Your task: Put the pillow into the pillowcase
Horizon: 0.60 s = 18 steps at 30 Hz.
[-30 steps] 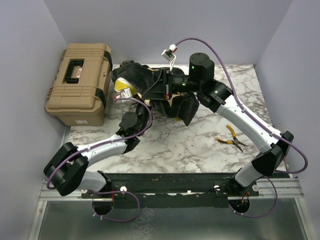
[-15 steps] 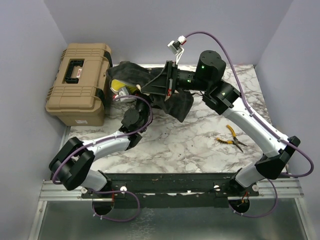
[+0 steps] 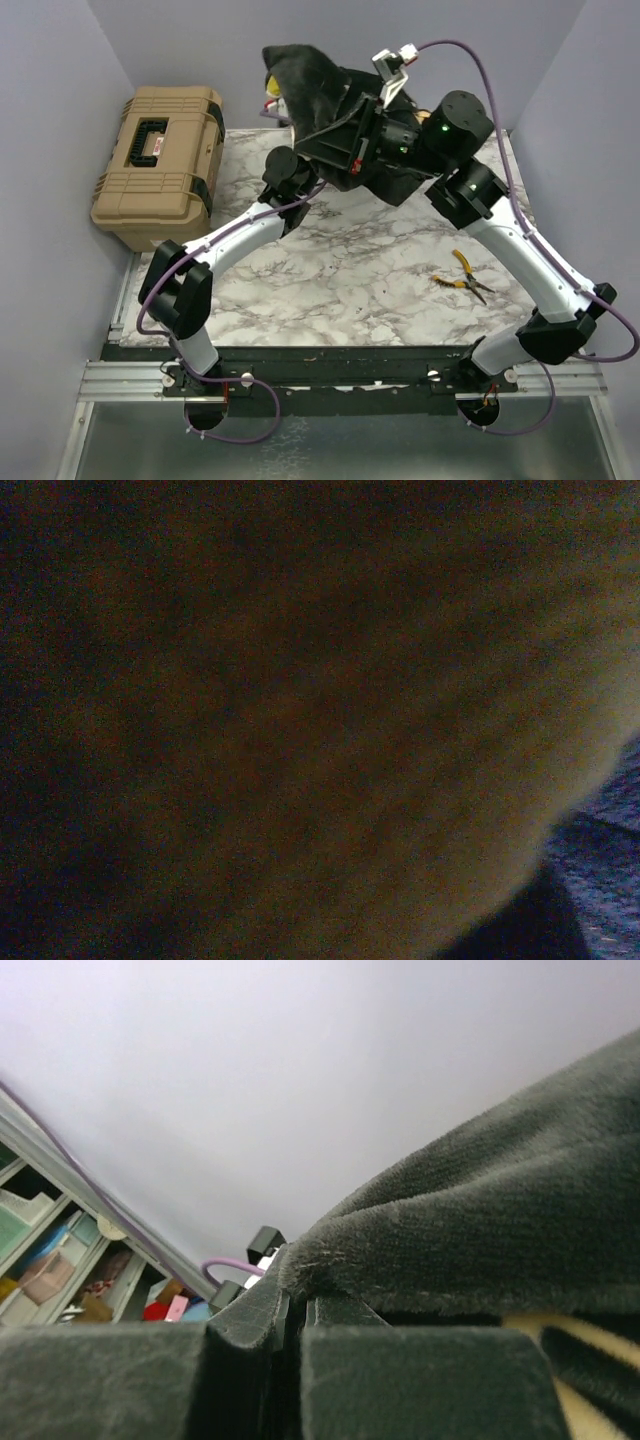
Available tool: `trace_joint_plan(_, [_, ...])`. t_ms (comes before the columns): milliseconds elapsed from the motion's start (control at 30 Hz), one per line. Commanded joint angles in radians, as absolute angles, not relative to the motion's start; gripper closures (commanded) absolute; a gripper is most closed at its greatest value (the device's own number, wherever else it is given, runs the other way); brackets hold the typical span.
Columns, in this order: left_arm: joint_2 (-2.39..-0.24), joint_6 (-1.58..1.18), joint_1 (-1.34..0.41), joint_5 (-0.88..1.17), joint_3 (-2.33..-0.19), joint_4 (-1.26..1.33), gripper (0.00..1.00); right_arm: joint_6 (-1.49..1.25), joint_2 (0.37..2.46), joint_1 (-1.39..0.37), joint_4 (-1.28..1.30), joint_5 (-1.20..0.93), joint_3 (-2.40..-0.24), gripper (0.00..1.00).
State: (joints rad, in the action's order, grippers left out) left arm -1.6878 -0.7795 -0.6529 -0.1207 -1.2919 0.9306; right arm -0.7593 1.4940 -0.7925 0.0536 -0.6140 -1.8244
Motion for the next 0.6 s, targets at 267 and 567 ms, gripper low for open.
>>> trace_joint_plan(267, [-1.737, -0.947, -0.617, -0.010, -1.097, 0.639, 1.00, -0.833, 1.393, -0.903, -0.108, -0.945, -1.795, 1.00])
trace_joint_plan(567, [-1.853, -1.132, -0.573, 0.062, -1.039, 0.762, 1.00, -0.774, 1.430, -1.099, -0.068, -0.878, -1.834, 1.00])
